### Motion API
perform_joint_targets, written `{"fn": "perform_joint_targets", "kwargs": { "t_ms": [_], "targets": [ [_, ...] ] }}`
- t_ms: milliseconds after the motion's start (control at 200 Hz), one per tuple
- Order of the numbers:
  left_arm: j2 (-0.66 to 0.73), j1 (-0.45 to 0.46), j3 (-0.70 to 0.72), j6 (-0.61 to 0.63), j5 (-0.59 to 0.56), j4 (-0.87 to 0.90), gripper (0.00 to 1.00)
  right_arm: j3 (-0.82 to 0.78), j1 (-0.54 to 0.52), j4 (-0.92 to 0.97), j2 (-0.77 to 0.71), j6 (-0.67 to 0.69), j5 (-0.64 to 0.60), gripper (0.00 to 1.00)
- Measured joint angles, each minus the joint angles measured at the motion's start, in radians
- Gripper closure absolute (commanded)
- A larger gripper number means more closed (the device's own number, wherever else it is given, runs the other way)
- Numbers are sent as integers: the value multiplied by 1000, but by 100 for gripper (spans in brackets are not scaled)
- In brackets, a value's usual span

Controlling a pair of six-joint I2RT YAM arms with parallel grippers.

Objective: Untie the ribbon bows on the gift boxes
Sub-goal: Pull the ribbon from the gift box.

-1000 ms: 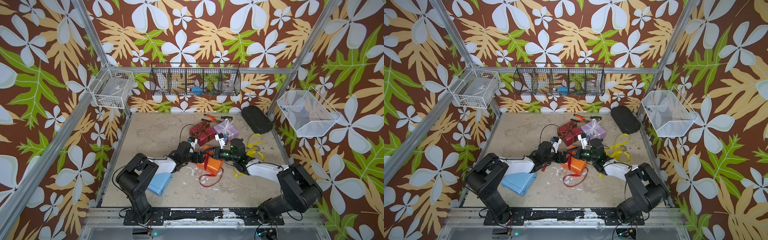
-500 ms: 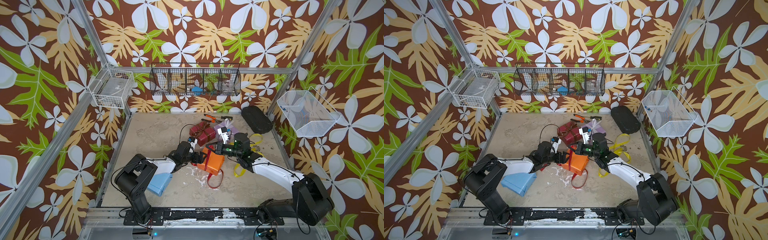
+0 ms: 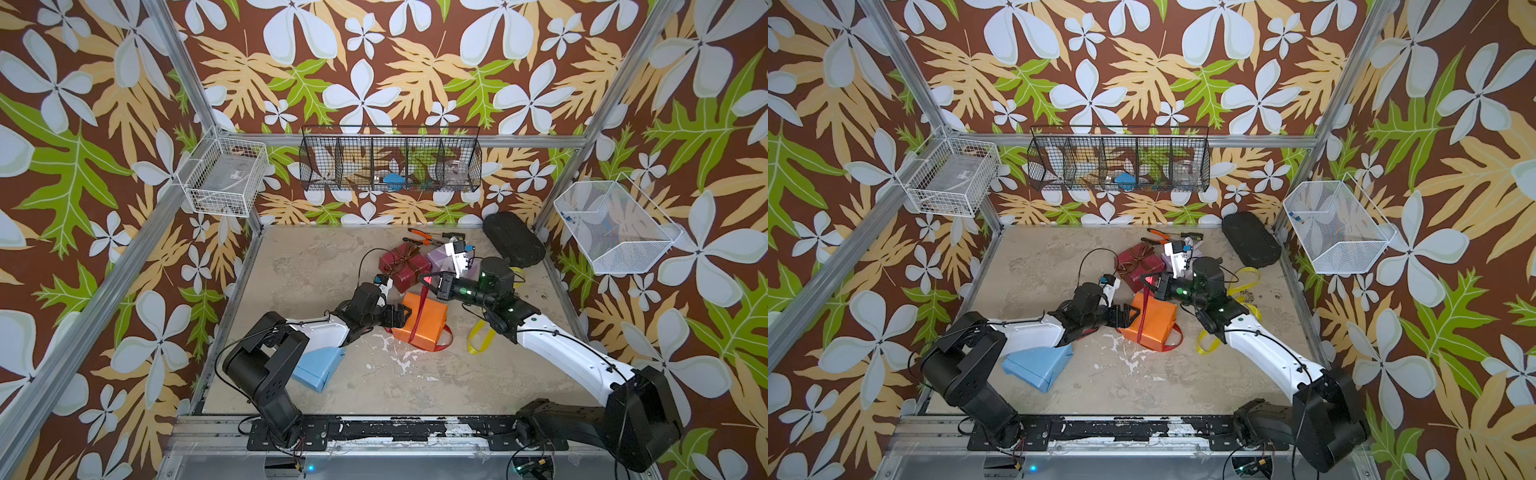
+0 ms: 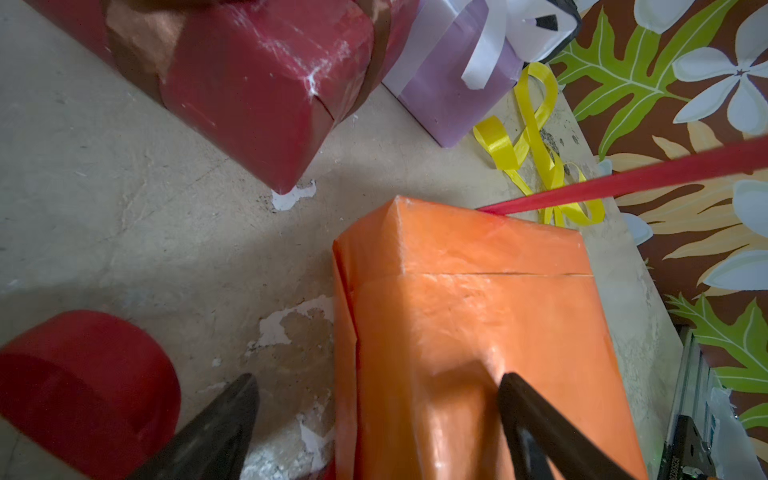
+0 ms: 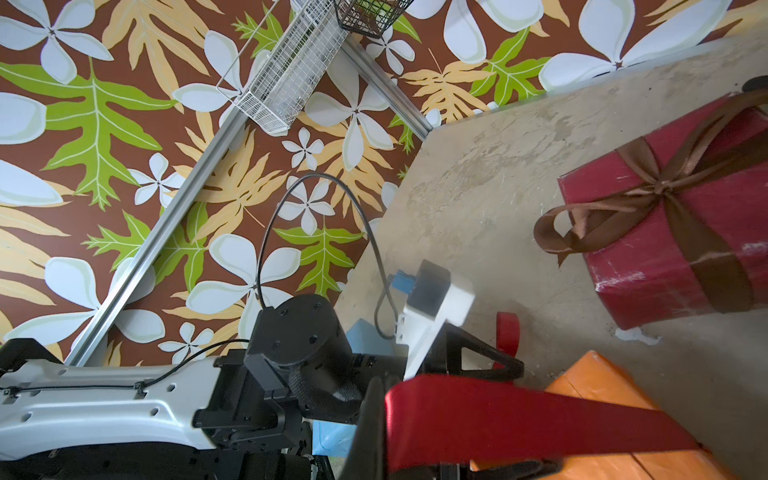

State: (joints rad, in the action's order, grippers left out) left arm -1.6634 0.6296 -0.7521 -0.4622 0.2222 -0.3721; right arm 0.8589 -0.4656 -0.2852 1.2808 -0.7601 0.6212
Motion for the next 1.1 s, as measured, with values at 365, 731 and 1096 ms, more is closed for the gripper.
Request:
{"fn": "perform_joint_targets", "kwargs": {
  "t_ms": [365,731,1096],
  "targets": [
    [-12,2,-6,0,19,-1,8,66,0,61,-34,48,-19,100],
    [-18,3,-18,0,26,3,8,157,0,126,-42,83,-25,100],
    [-12,3,-23,0,26,19,9,264,0,190,-26,124,-26,100]
  ]
}}
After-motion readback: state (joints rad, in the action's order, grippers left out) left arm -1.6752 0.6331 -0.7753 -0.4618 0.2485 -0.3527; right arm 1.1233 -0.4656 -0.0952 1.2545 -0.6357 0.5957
